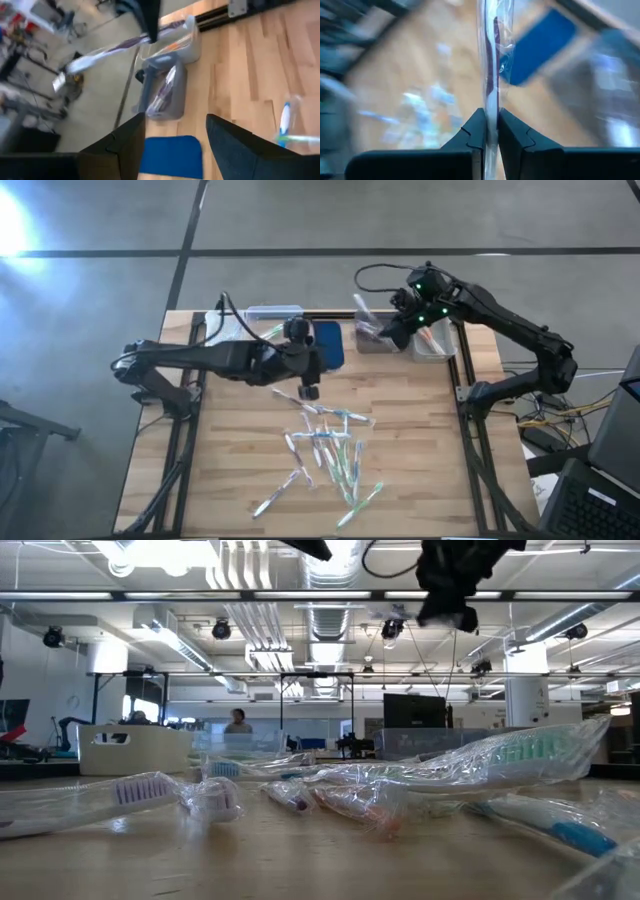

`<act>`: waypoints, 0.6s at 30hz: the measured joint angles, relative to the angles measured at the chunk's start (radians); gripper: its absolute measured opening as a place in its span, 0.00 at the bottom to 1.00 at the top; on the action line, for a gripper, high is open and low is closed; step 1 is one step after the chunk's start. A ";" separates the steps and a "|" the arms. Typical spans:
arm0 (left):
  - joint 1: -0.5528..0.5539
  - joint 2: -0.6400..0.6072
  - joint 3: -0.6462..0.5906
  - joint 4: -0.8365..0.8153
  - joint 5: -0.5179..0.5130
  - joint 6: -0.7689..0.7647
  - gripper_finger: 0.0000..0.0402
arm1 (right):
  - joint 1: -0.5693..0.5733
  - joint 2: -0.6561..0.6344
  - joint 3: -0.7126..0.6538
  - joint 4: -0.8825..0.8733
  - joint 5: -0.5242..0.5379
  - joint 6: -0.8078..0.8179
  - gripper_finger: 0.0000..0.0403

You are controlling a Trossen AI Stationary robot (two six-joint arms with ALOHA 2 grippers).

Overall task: Pick & Place Toothbrushes
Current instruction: Put the purple toothbrush into the black bin

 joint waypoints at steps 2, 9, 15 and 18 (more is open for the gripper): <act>0.004 -0.024 0.000 0.001 0.006 -0.056 0.53 | -0.026 0.015 0.000 -0.060 0.093 -0.088 0.06; 0.043 -0.125 -0.049 0.061 0.170 -0.210 0.53 | -0.101 0.104 0.000 -0.181 0.225 -0.324 0.06; 0.083 -0.252 -0.213 0.223 0.316 -0.379 0.53 | -0.128 0.210 0.000 -0.188 0.317 -0.442 0.06; 0.089 -0.318 -0.299 0.290 0.319 -0.453 0.53 | -0.128 0.262 0.000 -0.189 0.343 -0.481 0.06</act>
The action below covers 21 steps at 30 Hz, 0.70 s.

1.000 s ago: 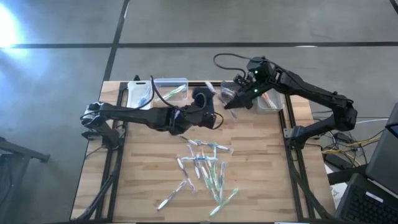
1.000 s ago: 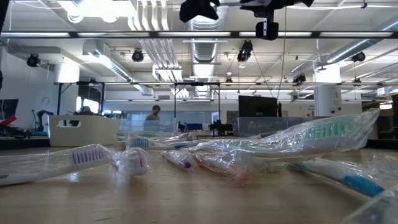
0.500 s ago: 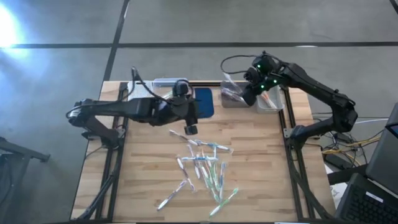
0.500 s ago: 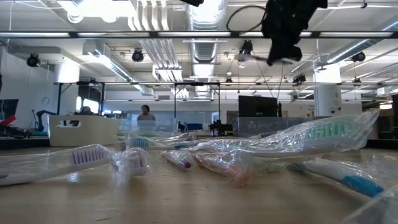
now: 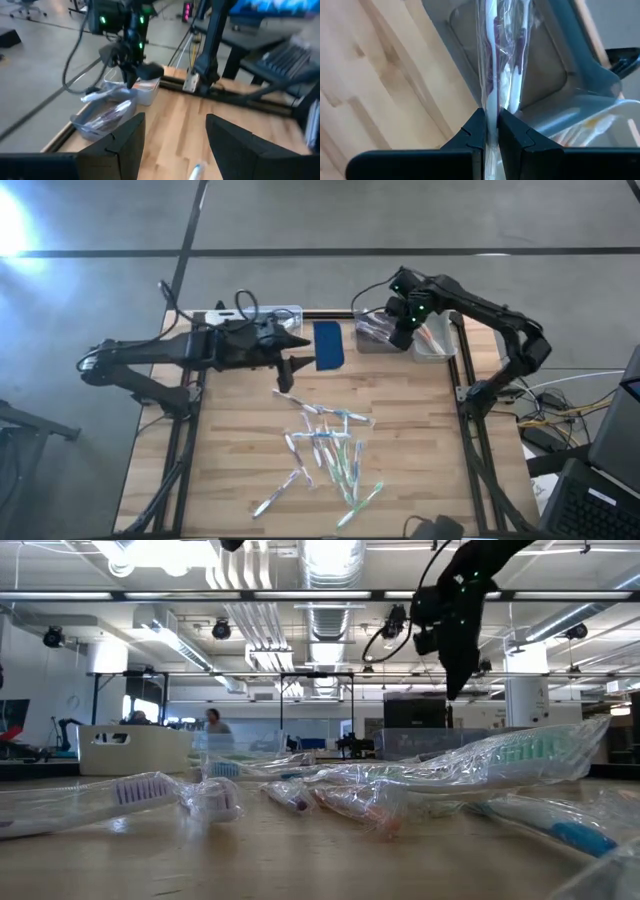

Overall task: Pick & Place Toothbrushes
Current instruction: Put the purple toothbrush into the black bin

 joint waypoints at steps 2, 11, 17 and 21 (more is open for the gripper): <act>0.000 -0.041 -0.052 0.052 0.000 -0.047 0.53 | 0.001 0.034 0.000 0.000 0.012 -0.022 0.06; 0.000 -0.153 -0.213 0.189 -0.025 -0.153 0.53 | -0.024 0.150 0.000 0.007 0.059 -0.061 0.06; 0.000 -0.153 -0.226 0.189 -0.026 -0.177 0.53 | -0.044 0.171 0.000 0.043 0.075 -0.061 0.06; 0.000 -0.149 -0.226 0.189 -0.026 -0.175 0.53 | -0.049 0.178 0.000 0.063 0.080 -0.065 0.06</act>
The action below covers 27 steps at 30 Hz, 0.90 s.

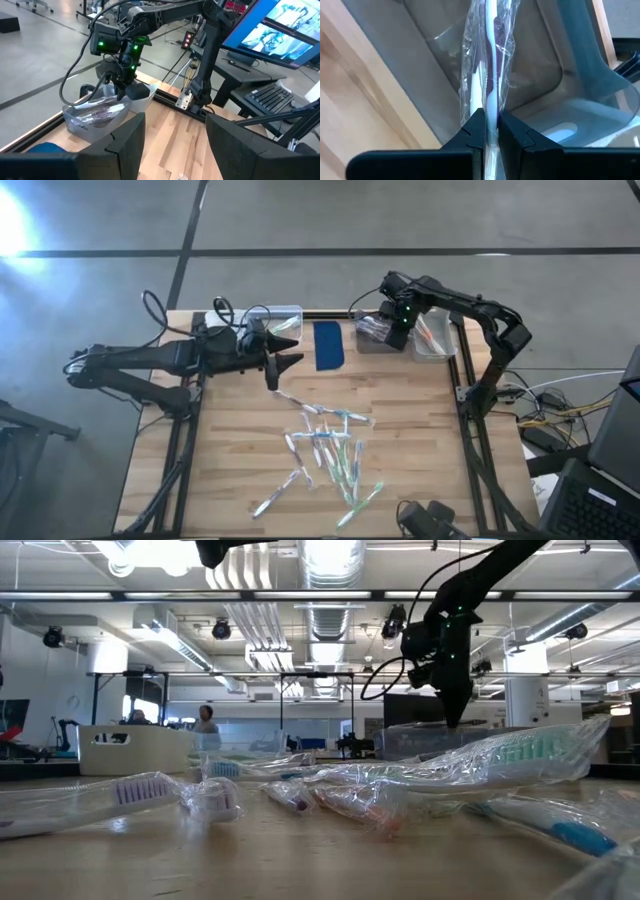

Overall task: Pick & Place Toothbrushes
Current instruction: Put the purple toothbrush into the black bin

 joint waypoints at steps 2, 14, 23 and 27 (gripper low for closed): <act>0.000 0.001 0.000 -0.001 0.000 0.006 0.53 | 0.000 0.005 0.000 0.004 0.000 -0.001 0.06; 0.000 0.001 0.000 -0.010 0.000 0.010 0.53 | 0.001 0.047 0.000 0.051 -0.003 -0.003 0.06; 0.000 0.001 0.000 -0.010 0.000 0.012 0.53 | -0.006 0.076 0.000 0.074 -0.003 -0.001 0.06; 0.000 0.001 0.000 -0.018 0.000 0.012 0.53 | -0.007 0.100 0.000 0.077 -0.003 -0.002 0.06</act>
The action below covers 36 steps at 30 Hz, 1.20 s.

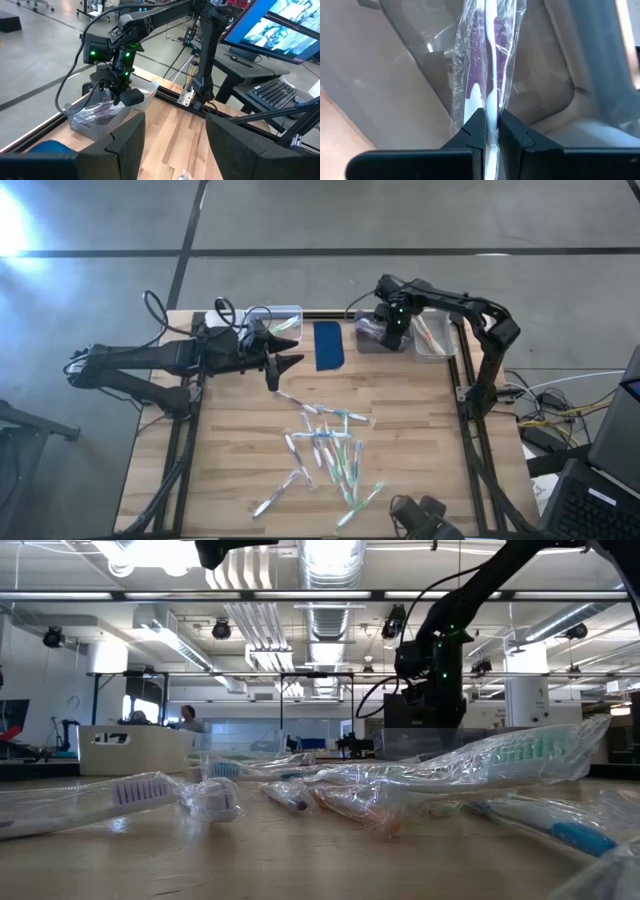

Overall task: Pick & Place Toothbrushes
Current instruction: Put the purple toothbrush into the black bin, then put the green toothbrush into the transparent bin

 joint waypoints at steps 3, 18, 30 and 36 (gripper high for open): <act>0.000 0.000 0.000 -0.002 0.000 0.000 0.53 | 0.000 0.013 0.000 0.001 0.000 0.000 0.06; 0.000 0.000 0.000 -0.008 0.000 0.000 0.53 | -0.004 0.012 0.000 0.020 0.000 0.030 0.21; 0.000 0.000 0.000 -0.007 0.000 0.018 0.53 | -0.004 -0.007 0.000 -0.027 0.000 0.009 0.42; 0.000 0.000 0.000 -0.006 0.000 0.021 0.53 | -0.003 -0.076 0.000 -0.022 0.001 0.001 0.50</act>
